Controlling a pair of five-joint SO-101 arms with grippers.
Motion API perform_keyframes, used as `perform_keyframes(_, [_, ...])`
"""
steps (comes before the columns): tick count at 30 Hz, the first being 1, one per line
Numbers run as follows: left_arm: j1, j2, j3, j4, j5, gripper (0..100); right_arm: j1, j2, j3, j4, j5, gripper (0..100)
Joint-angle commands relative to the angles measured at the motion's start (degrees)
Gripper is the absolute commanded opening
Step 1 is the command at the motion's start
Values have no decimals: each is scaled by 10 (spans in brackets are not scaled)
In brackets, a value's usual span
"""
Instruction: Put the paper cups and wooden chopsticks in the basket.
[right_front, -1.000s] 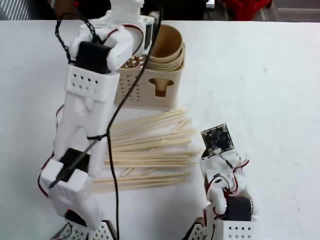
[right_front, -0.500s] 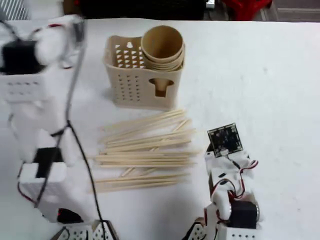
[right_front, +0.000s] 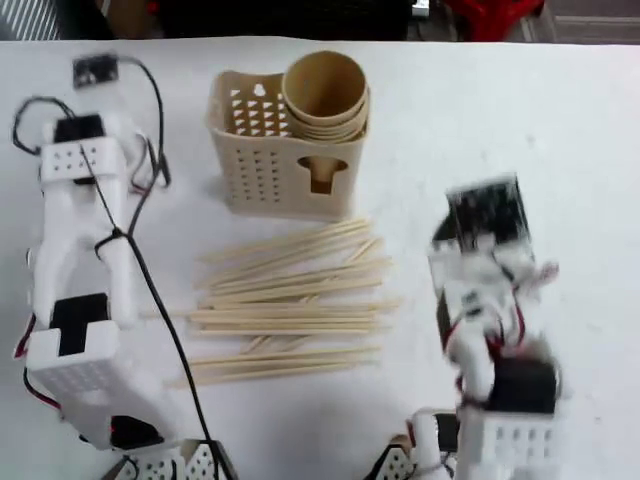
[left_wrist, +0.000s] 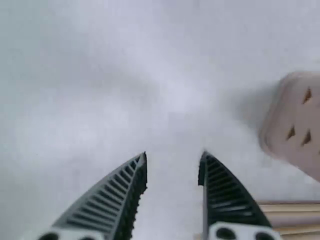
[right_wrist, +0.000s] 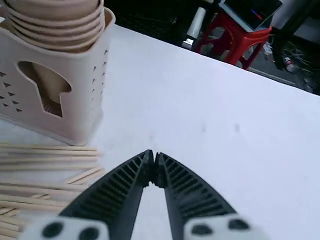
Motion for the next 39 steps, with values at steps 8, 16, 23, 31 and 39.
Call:
perform_keyframes(8, [-55,26,116,-198,55,184,-157,333,-342,-12,-10,139])
perform_keyframes(16, [-40,29,116,-203,55,184,-169,473,-576,-16,-84,179])
perform_keyframes(23, [-40,29,116,-203,55,184,-171,550,-622,-25,-90,170])
perform_keyframes(31, [-40,31,116,-203,55,183,-164,605,-598,-40,-87,200])
perform_keyframes(39, [-40,31,117,-203,55,182,-112,606,-419,-167,-88,201])
